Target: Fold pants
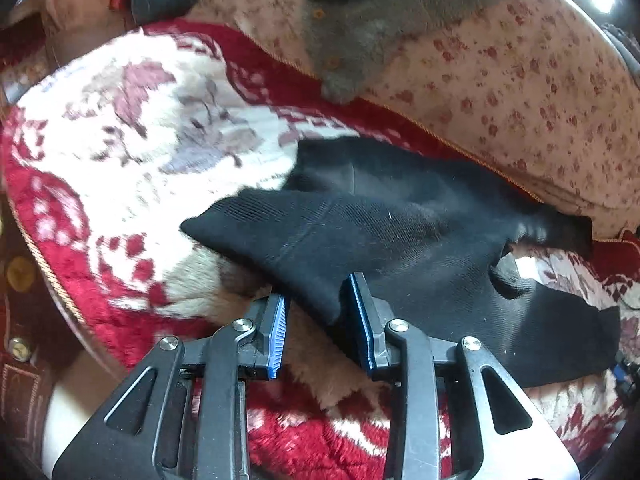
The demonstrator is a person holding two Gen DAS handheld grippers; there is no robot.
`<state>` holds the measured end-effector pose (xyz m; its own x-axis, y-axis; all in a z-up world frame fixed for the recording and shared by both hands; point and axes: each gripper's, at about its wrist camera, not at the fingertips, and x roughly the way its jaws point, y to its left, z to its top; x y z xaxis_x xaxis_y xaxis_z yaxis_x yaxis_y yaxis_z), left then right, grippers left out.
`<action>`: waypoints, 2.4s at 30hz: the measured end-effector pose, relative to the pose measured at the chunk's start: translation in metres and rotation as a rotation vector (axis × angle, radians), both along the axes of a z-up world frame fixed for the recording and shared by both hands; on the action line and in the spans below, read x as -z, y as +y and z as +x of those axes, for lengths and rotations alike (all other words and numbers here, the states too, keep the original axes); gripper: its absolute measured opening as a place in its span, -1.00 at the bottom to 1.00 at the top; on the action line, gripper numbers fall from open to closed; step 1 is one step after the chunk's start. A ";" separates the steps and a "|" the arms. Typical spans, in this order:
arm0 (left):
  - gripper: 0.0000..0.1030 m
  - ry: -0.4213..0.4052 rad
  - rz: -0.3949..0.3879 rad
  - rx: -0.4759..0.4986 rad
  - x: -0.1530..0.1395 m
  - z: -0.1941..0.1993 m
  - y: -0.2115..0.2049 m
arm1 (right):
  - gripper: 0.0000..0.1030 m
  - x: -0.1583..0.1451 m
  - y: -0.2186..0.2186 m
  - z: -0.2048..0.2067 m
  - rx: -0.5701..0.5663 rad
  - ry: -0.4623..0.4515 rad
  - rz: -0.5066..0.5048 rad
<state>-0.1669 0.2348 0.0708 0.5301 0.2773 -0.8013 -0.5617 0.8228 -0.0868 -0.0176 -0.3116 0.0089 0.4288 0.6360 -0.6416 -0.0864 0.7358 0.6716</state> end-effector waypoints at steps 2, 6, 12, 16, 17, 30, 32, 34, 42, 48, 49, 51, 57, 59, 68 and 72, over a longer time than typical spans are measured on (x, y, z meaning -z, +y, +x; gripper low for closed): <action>-0.42 -0.005 0.056 0.003 -0.009 -0.006 -0.006 | -0.42 0.001 -0.013 0.003 0.023 0.009 0.006; -0.42 -0.041 0.158 -0.006 -0.032 -0.019 -0.012 | -0.36 0.002 -0.027 0.007 0.090 0.000 -0.022; -0.41 -0.097 0.105 0.052 -0.049 -0.013 -0.027 | -0.25 0.002 -0.037 0.007 0.116 0.005 0.060; -0.41 -0.115 0.058 0.160 -0.050 0.006 -0.057 | -0.15 -0.002 -0.049 0.014 0.144 -0.012 0.023; -0.41 -0.117 0.034 0.199 -0.048 0.011 -0.067 | -0.14 -0.002 -0.050 0.019 0.142 -0.018 0.020; -0.41 0.012 -0.214 0.717 0.005 0.099 -0.247 | -0.70 0.017 -0.029 0.071 0.002 -0.091 -0.028; -0.41 0.030 -0.223 0.772 0.012 0.113 -0.273 | -0.74 -0.002 -0.019 0.063 -0.015 -0.145 -0.094; -0.41 0.041 -0.227 0.804 0.017 0.122 -0.287 | -0.74 -0.033 0.003 0.048 -0.058 -0.251 -0.282; -0.41 0.056 -0.264 0.819 0.033 0.153 -0.315 | -0.68 -0.065 0.062 0.031 -0.274 -0.345 -0.346; -0.41 0.075 -0.259 0.820 0.045 0.156 -0.315 | -0.34 -0.040 -0.002 0.041 -0.082 -0.197 -0.143; -0.41 0.074 -0.257 0.818 0.046 0.156 -0.315 | -0.28 -0.028 -0.014 0.042 -0.067 -0.150 -0.115; -0.41 0.072 -0.248 0.815 0.046 0.156 -0.317 | -0.27 -0.008 -0.026 0.044 -0.041 -0.061 -0.080; -0.41 0.041 -0.228 0.831 0.035 0.161 -0.321 | -0.27 0.002 -0.053 0.019 0.013 -0.017 0.000; -0.41 0.029 -0.228 0.841 0.029 0.166 -0.323 | -0.27 0.002 -0.057 0.012 0.001 -0.006 0.013; -0.41 0.039 -0.272 0.873 0.025 0.197 -0.338 | -0.27 0.038 -0.059 0.031 0.088 0.046 0.173; -0.41 0.059 -0.308 0.907 0.030 0.197 -0.350 | -0.18 0.047 -0.069 0.043 0.135 0.052 0.308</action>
<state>0.0305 -0.1149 0.0404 0.3958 -0.4458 -0.8029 0.2673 0.8924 -0.3637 0.0258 -0.3802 -0.0382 0.4938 0.7433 -0.4513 0.0381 0.5000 0.8652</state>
